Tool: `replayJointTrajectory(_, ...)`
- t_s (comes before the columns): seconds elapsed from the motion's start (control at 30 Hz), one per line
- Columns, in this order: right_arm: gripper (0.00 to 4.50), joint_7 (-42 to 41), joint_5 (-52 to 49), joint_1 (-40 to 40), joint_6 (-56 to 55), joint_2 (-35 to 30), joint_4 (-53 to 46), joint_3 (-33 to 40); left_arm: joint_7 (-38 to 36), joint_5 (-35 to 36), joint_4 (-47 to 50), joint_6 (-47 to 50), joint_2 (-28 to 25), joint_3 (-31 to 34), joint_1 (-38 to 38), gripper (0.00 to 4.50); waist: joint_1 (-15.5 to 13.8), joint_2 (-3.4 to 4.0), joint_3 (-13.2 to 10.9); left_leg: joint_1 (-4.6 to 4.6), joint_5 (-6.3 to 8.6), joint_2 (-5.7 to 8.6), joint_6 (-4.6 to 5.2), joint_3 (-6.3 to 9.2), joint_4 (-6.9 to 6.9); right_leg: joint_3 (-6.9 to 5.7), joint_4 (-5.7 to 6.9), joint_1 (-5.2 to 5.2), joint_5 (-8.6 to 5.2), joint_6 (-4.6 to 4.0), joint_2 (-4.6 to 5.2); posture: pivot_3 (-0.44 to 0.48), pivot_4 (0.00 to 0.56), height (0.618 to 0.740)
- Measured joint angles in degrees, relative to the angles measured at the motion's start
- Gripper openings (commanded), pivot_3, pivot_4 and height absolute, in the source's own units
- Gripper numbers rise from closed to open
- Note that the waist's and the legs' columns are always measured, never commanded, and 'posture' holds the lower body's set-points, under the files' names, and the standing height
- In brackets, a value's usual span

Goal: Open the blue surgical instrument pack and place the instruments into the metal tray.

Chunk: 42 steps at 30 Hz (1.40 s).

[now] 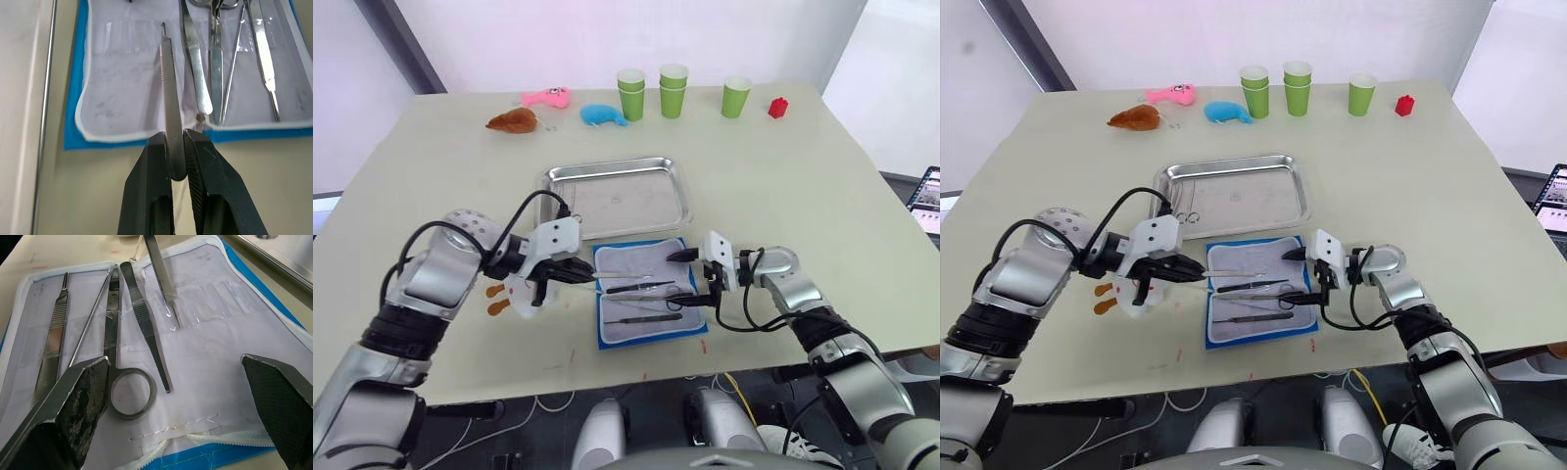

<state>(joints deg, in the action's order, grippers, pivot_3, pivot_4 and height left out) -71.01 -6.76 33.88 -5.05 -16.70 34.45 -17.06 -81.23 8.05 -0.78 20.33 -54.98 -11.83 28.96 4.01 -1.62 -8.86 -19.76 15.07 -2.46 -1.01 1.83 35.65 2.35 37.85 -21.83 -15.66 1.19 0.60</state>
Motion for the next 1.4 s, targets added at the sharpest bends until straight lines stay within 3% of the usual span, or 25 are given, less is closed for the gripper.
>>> replayJointTrajectory(0.6, 4.50, 0.1, 0.0, 0.0, 0.0, 0.1, 0.0, 0.0, -7.1, 3.2, -2.7, -7.2, -8.1, 3.8, 0.2, 0.01, 0.0, -0.09, 0.0, -0.01, 0.00, -0.03, 0.00, -0.02, -0.01, 0.01, 0.01, -0.06, -0.01, -0.01, -0.01, 0.000, 0.150, 0.740)
replayJointTrajectory(0.77, 4.50, 0.1, 0.0, -0.1, 0.0, 0.0, 0.0, 0.0, -4.4, 3.7, -5.6, -6.5, -6.1, 6.1, 2.8, 0.01, -0.1, -0.15, 0.0, -0.01, 0.00, -0.03, 0.00, -0.04, 0.00, 0.00, 0.02, -0.05, -0.01, -0.01, -0.01, 0.000, 0.150, 0.740)
replayJointTrajectory(0.97, 4.50, 0.1, 0.0, -0.1, 0.0, 0.0, 0.0, 0.0, 7.1, 3.5, -3.7, 0.4, 0.2, 7.9, 3.1, 0.01, 0.0, -0.18, 0.0, -0.02, 0.00, -0.03, 0.00, -0.06, 0.00, 0.00, 0.02, -0.05, 0.11, 0.20, -0.01, 0.000, 0.150, 0.740)
replayJointTrajectory(1.07, 4.50, 0.1, 0.0, -0.1, 0.0, -0.1, 0.1, 0.1, 19.2, 4.6, 0.1, 10.6, 8.0, 10.9, 3.7, 0.01, -0.1, -0.28, 0.0, 0.00, 0.00, -0.04, 0.00, 0.01, 0.07, -0.01, 0.03, 0.06, 0.12, 0.21, -0.02, 0.000, 0.150, 0.740)
replayJointTrajectory(1.1, 4.50, 0.1, 0.0, -0.1, 0.0, -0.1, 0.1, 0.1, 19.5, 4.6, 0.2, 10.9, 8.5, 11.0, 3.8, 0.01, -0.1, -0.27, 0.0, 0.01, 0.00, -0.04, 0.00, 0.01, 0.08, -0.01, 0.02, 0.10, 0.12, 0.21, -0.01, 0.000, 0.150, 0.740)
replayJointTrajectory(1.13, 4.50, 0.2, 0.0, -0.1, 0.0, 0.1, 0.1, 0.0, 32.2, 5.5, 4.0, 20.5, 18.0, 13.5, 4.7, 0.01, -0.1, -0.35, 0.0, -0.03, 0.00, -0.01, 0.00, 0.03, 0.14, -0.01, 0.03, 0.11, 0.13, 0.23, -0.01, 0.000, 0.150, 0.740)
replayJointTrajectory(1.4, 4.50, 0.3, 0.0, 0.0, 0.0, 0.0, 0.1, 0.1, 56.5, 0.2, 7.4, 30.6, 31.9, 13.4, 5.0, 0.01, 0.0, -0.50, 0.1, 0.02, 0.00, 0.01, -0.03, 0.18, 0.17, 0.01, 0.06, 0.17, 0.16, 0.28, 0.00, 0.000, 0.150, 0.740)
